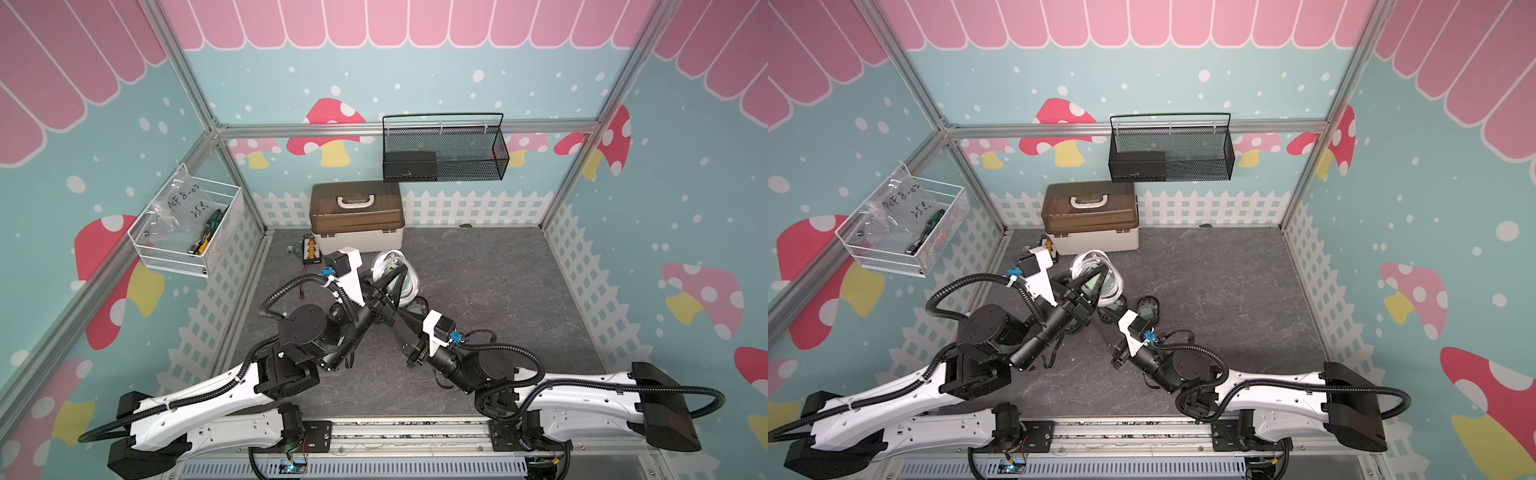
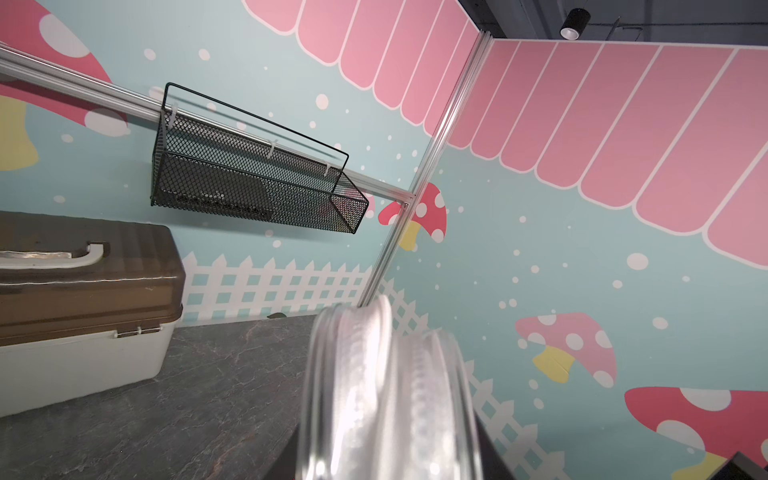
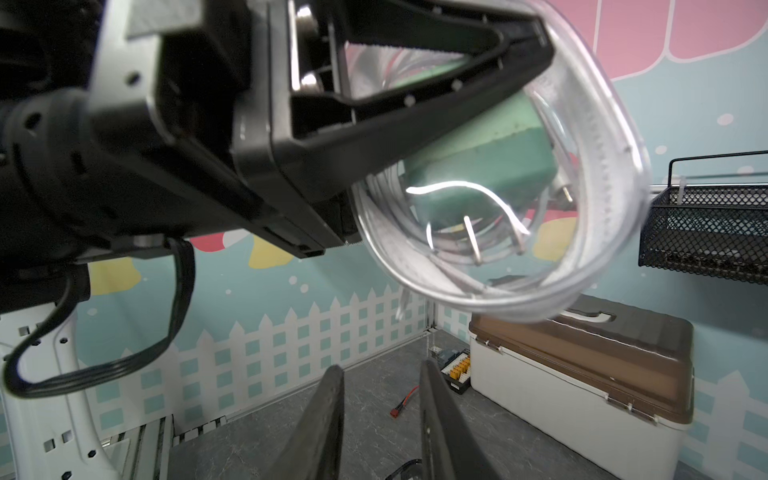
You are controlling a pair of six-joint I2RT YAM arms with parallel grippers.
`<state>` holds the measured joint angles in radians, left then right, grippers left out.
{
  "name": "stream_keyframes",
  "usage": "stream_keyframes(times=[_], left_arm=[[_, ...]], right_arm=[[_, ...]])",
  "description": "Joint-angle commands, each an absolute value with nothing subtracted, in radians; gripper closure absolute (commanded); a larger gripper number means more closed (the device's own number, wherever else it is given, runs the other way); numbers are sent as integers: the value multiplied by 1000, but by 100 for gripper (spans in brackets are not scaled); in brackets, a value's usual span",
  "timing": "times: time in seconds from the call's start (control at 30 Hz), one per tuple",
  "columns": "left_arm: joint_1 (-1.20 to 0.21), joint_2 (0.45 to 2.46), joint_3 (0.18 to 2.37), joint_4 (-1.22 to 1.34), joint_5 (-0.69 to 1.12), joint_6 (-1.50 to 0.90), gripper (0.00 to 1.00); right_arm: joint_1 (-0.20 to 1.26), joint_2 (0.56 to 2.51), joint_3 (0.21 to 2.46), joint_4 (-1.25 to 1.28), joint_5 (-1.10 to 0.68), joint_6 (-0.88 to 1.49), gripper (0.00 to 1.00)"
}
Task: Pack away charging kits
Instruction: Zip the zipper on the storage bag.
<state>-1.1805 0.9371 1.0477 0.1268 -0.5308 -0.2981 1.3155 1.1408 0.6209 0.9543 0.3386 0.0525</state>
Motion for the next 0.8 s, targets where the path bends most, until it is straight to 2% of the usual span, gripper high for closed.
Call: stream_keyframes(times=[0.0,0.27,0.43,0.77], left_arm=[[-1187,920,1042,152,-553,-270,100],[-1187,930,1025,167,-559,-279,100],[-1187,946,1029,169,-559,-284,100],[-1187,961,1026,178,-562,-288,100]], right_arm=[[1316,1140,652,1003,360,30,71],[1316,1142,698,989,339,30,71],[1316,1164,731,984,392,32,72],[1316,1184,762,978,402,46,81]])
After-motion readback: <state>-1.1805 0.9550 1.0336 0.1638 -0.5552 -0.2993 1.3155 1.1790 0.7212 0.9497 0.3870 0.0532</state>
